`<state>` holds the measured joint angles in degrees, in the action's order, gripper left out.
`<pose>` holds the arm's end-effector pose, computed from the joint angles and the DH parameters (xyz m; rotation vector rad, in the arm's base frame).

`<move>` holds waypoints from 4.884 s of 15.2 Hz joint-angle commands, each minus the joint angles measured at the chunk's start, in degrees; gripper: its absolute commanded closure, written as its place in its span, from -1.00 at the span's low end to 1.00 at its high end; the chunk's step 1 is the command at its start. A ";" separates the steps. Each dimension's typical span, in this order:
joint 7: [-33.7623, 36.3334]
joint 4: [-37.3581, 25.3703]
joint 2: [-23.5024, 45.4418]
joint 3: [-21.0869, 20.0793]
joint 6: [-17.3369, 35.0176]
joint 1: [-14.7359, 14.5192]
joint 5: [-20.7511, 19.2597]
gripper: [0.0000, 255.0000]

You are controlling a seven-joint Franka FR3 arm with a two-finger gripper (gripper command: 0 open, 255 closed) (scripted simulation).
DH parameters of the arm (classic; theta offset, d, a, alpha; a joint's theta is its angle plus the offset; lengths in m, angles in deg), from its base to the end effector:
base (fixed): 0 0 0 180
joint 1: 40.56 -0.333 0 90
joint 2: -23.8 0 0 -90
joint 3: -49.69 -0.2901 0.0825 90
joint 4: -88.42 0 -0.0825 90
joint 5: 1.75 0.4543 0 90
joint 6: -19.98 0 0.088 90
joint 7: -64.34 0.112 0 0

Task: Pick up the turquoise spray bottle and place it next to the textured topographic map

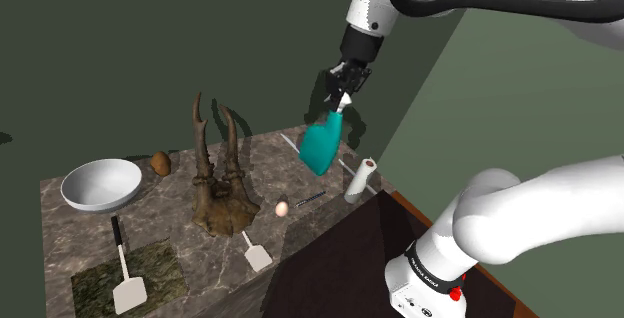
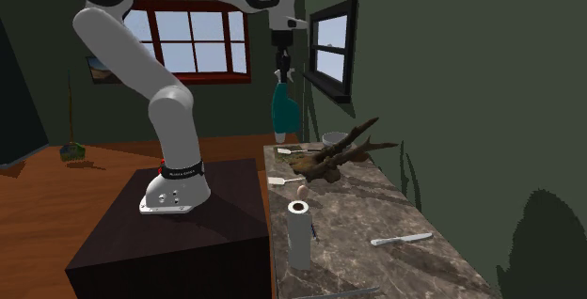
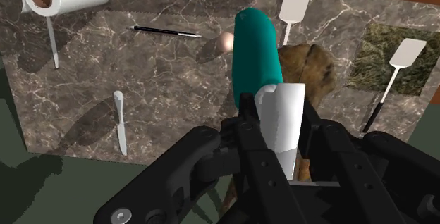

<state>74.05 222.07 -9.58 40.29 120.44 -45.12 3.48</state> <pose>0.4445 0.1227 0.5052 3.1406 0.0482 -0.0032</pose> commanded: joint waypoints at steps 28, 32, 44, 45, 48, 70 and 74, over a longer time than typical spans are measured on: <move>34.12 -26.71 33.28 -24.05 6.31 -7.56 -5.10 1.00; 34.32 -24.11 33.77 -24.10 9.33 -7.62 -5.39 1.00; 35.60 -17.56 36.59 -24.24 18.21 -7.91 -7.18 1.00; 35.75 -17.10 36.91 -24.24 18.94 -7.95 -7.40 1.00; 36.26 -15.79 37.97 -24.21 21.11 -8.07 -8.13 1.00; 42.22 -9.74 48.89 -21.97 36.11 -10.16 -16.82 1.00; 43.63 -9.33 51.34 -20.98 38.58 -10.91 -18.89 1.00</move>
<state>117.27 212.74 41.02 19.01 158.38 -55.80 -14.81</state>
